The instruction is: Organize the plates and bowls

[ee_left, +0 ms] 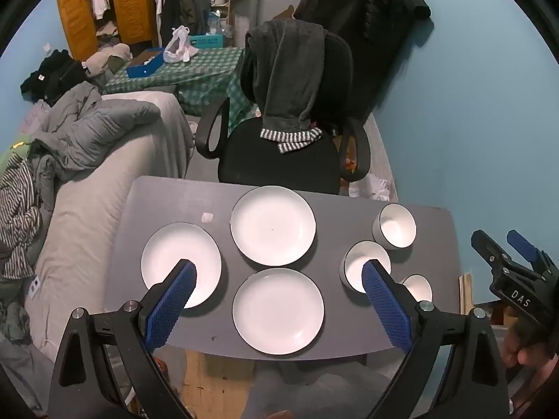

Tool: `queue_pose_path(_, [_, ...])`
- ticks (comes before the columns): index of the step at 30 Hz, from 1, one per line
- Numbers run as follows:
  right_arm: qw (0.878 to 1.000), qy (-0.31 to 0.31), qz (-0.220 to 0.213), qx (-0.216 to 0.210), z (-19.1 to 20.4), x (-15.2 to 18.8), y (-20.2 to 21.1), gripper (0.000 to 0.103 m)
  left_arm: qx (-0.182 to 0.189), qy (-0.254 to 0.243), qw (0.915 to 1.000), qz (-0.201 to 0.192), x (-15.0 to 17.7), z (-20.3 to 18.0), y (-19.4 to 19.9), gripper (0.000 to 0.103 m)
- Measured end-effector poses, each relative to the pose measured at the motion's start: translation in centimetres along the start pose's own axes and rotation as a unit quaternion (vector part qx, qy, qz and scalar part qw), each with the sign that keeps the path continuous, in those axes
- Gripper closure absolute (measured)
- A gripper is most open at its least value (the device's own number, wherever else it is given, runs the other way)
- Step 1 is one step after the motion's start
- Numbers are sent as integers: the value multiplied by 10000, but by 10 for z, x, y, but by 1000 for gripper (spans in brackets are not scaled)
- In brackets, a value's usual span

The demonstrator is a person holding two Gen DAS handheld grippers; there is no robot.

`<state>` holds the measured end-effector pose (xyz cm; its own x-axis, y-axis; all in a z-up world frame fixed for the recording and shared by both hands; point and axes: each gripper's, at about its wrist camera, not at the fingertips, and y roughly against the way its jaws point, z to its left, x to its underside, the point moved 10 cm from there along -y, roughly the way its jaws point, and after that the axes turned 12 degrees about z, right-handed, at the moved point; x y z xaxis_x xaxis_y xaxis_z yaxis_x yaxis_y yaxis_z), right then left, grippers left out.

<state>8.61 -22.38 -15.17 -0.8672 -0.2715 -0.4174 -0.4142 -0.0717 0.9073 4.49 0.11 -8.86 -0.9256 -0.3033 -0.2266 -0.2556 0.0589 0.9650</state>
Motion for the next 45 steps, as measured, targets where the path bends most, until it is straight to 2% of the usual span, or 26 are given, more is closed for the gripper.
queue_pose_path(2, [10000, 8, 33, -10, 0, 0, -1, 1, -2, 10, 10000, -50, -2, 0, 0, 7])
queue_pose_path(3, [10000, 5, 28, -15, 1, 0, -1, 1, 62, 22, 9998, -195, 0, 1, 3, 7])
queue_pose_path(5, [10000, -2, 20, -30, 1, 0, -1, 1, 48, 47, 9998, -186, 2, 0, 3, 7])
queue_pose_path(8, [10000, -6, 13, -46, 1, 0, -1, 1, 252, 64, 9996, -127, 3, 6, 10, 7])
queue_pose_path(45, [9999, -16, 79, -122, 9, 3, -4, 1, 428, 113, 9990, -49, 1, 12, 10, 7])
